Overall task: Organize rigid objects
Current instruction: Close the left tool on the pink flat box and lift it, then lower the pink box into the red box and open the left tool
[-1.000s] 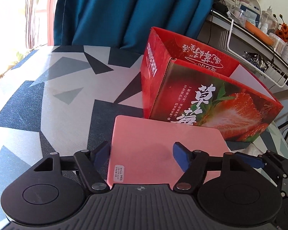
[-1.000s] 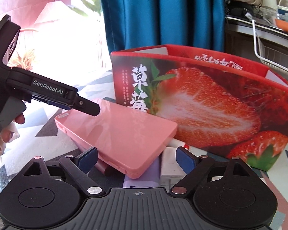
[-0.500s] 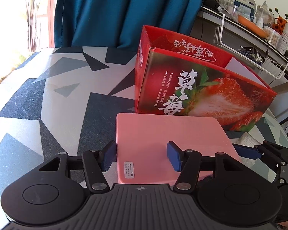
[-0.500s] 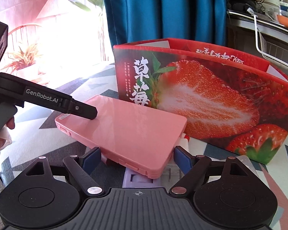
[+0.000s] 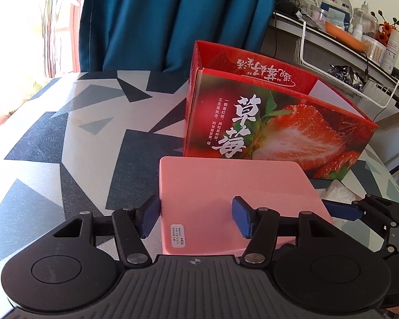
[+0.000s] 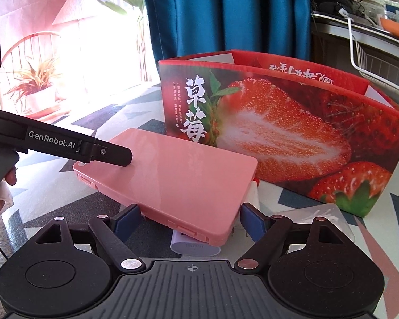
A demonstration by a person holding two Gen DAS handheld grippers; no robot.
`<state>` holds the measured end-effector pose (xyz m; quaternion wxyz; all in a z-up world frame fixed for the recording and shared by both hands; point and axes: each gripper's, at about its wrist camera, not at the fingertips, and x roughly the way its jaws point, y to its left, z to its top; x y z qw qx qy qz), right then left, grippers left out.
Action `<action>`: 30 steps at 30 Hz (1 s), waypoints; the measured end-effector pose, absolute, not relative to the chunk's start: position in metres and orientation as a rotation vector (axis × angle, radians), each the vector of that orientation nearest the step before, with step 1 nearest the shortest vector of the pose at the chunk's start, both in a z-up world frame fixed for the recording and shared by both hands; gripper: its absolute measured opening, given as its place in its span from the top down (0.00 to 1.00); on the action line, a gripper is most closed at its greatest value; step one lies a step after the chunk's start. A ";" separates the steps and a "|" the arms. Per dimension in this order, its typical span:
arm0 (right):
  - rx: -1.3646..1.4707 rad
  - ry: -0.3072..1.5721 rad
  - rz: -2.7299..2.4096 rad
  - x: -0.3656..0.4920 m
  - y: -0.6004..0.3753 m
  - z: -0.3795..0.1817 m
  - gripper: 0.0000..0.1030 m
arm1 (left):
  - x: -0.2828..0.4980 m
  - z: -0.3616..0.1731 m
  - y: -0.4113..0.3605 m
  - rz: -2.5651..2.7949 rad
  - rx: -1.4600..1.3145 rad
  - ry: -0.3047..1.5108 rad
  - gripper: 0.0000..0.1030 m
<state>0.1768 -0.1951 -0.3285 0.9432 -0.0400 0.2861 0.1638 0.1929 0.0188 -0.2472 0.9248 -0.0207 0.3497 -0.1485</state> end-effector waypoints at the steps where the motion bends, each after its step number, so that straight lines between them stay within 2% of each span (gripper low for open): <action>1: -0.087 0.577 0.333 0.175 -0.195 -0.327 0.23 | 0.192 -0.245 0.019 -0.304 -0.042 0.712 0.41; 17: -0.110 0.474 0.304 0.156 -0.202 -0.297 0.23 | 0.175 -0.208 0.011 -0.336 -0.047 0.589 0.38; 30: -0.148 0.343 0.232 0.174 -0.230 -0.235 0.23 | 0.207 -0.145 -0.013 -0.458 -0.078 0.459 0.38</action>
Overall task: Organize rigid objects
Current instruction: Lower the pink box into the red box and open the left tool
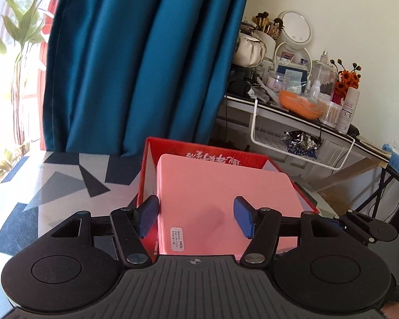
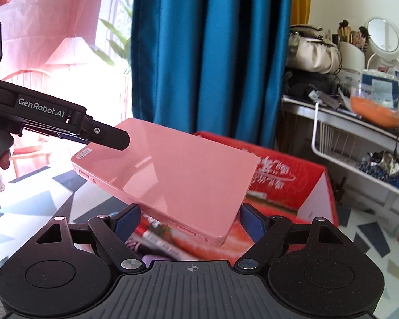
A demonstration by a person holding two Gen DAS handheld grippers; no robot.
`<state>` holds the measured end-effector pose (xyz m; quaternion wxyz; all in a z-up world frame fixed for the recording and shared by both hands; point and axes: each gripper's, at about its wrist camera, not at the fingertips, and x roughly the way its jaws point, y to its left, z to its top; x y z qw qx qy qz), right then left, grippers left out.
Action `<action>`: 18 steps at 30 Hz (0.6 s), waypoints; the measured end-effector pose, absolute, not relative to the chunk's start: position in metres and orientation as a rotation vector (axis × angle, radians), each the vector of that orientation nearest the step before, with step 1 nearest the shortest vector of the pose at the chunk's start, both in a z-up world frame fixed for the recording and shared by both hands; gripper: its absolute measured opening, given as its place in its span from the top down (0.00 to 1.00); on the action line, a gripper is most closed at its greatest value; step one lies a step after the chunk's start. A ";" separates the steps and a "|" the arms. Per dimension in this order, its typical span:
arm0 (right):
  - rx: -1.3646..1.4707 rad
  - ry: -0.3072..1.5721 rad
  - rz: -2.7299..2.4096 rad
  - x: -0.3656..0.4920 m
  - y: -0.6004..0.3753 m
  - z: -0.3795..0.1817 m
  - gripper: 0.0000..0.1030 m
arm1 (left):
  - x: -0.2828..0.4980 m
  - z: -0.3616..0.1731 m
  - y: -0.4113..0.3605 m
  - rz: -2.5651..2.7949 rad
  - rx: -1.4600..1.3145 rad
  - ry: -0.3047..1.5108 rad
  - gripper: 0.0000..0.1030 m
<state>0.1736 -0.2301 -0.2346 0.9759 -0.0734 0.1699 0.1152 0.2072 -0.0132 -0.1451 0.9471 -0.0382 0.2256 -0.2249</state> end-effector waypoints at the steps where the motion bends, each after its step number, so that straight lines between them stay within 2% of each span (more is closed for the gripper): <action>1: -0.143 0.344 0.226 0.179 -0.235 -0.231 0.23 | 0.213 -0.142 -0.019 -0.464 -0.068 0.454 0.38; 7: -0.129 0.368 0.208 0.224 -0.261 -0.220 0.23 | 0.258 -0.137 -0.045 -0.492 -0.062 0.480 0.38; 18: -0.190 0.454 0.233 0.281 -0.287 -0.231 0.23 | 0.309 -0.162 -0.064 -0.519 -0.039 0.586 0.38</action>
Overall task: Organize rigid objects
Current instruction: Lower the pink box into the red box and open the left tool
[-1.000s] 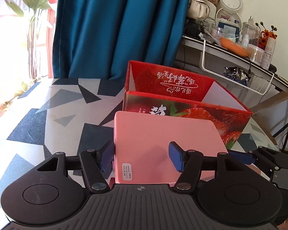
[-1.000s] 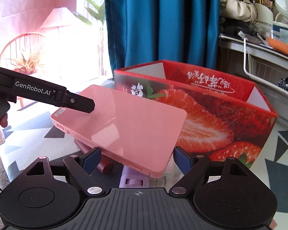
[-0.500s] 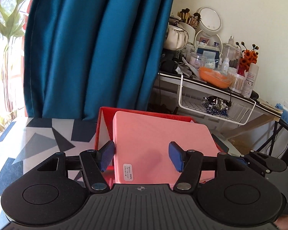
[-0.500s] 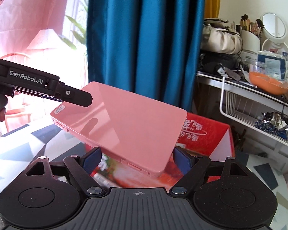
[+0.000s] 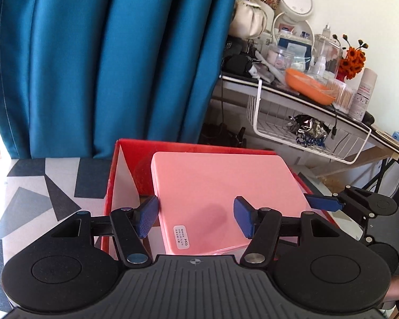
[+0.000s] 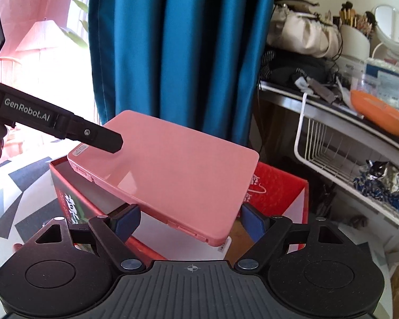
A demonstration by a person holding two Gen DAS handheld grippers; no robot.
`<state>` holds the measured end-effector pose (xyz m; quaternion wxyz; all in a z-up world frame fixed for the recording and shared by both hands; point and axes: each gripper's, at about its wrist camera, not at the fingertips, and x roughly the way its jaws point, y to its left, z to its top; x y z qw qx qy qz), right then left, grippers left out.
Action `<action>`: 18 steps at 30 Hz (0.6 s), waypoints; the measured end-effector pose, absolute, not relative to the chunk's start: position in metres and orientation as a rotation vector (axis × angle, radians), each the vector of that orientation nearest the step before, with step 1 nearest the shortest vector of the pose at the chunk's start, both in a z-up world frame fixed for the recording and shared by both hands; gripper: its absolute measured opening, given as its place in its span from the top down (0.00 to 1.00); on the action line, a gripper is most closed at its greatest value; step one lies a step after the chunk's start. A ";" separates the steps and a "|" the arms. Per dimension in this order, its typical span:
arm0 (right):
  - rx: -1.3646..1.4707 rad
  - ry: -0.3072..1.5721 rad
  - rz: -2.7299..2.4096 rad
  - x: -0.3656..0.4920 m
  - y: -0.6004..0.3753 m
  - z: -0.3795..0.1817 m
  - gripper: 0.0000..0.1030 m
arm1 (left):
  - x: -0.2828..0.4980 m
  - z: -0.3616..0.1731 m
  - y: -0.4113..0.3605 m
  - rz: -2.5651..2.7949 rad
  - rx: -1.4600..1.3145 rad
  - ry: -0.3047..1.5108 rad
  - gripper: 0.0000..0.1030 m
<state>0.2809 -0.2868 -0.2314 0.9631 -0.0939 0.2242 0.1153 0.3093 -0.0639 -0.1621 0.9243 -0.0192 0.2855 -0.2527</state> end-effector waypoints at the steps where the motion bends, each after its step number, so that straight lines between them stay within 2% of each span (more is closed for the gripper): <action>1: -0.190 0.457 0.235 0.284 -0.288 -0.233 0.23 | 0.312 -0.165 -0.065 -0.518 -0.041 0.594 0.38; 14: -0.002 0.561 0.240 0.302 -0.310 -0.245 0.21 | 0.329 -0.190 -0.077 -0.510 -0.016 0.689 0.37; 18: 0.030 0.578 0.231 0.304 -0.311 -0.247 0.26 | 0.323 -0.190 -0.089 -0.535 0.050 0.677 0.37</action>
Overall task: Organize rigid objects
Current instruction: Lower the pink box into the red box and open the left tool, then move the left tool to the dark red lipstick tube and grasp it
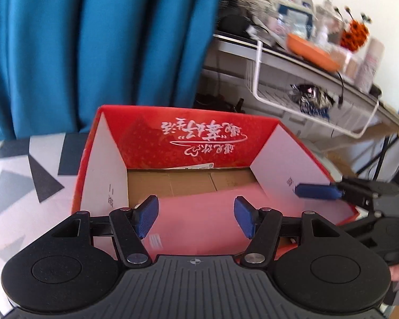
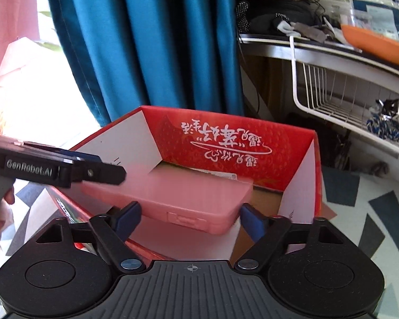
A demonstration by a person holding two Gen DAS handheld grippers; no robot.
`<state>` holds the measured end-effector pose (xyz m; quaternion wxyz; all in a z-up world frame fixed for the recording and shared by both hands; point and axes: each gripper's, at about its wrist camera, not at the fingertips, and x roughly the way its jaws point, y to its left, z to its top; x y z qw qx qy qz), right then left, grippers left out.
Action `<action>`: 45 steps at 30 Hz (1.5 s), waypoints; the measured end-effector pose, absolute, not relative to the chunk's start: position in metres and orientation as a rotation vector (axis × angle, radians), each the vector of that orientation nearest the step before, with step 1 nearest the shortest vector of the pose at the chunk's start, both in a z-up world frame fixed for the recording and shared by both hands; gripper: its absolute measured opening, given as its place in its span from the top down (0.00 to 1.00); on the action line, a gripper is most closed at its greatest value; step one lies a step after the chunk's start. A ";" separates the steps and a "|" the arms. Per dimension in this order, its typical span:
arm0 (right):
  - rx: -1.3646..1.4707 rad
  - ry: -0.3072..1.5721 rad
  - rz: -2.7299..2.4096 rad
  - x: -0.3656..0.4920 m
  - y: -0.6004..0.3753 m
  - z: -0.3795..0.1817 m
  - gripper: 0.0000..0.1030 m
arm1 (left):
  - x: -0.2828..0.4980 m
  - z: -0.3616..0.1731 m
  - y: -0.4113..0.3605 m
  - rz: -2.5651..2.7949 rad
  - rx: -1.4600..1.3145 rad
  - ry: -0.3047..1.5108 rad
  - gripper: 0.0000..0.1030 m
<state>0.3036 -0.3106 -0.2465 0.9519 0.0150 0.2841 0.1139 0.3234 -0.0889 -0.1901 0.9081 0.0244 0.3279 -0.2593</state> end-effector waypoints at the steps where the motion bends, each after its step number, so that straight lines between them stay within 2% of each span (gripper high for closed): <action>1: 0.030 0.579 0.221 0.304 -0.310 -0.246 0.26 | 0.321 -0.189 -0.092 -0.528 0.083 0.664 0.37; 4: 0.027 0.571 0.204 0.300 -0.308 -0.243 0.25 | 0.318 -0.185 -0.092 -0.522 0.103 0.652 0.36; 6: 0.029 0.555 0.190 0.295 -0.308 -0.241 0.19 | 0.315 -0.182 -0.088 -0.514 0.101 0.646 0.35; 8: 0.038 0.532 0.178 0.288 -0.310 -0.239 0.17 | 0.310 -0.178 -0.085 -0.500 0.109 0.631 0.30; 10: 0.047 0.495 0.164 0.278 -0.311 -0.236 0.12 | 0.302 -0.174 -0.080 -0.494 0.116 0.612 0.17; 13: 0.056 0.434 0.151 0.260 -0.312 -0.232 0.11 | 0.285 -0.168 -0.073 -0.493 0.144 0.578 0.10; 17: 0.067 0.361 0.127 0.233 -0.311 -0.230 0.06 | 0.262 -0.165 -0.059 -0.465 0.153 0.554 0.10; 23: 0.058 0.310 0.100 0.198 -0.302 -0.242 0.05 | 0.229 -0.170 -0.033 -0.431 0.106 0.557 0.09; 32: 0.076 0.399 0.092 0.170 -0.290 -0.292 0.05 | 0.195 -0.202 -0.004 -0.348 0.005 0.605 0.09; 45: 0.020 0.514 0.212 0.169 -0.235 -0.325 0.17 | 0.193 -0.231 0.039 -0.300 -0.044 0.683 0.14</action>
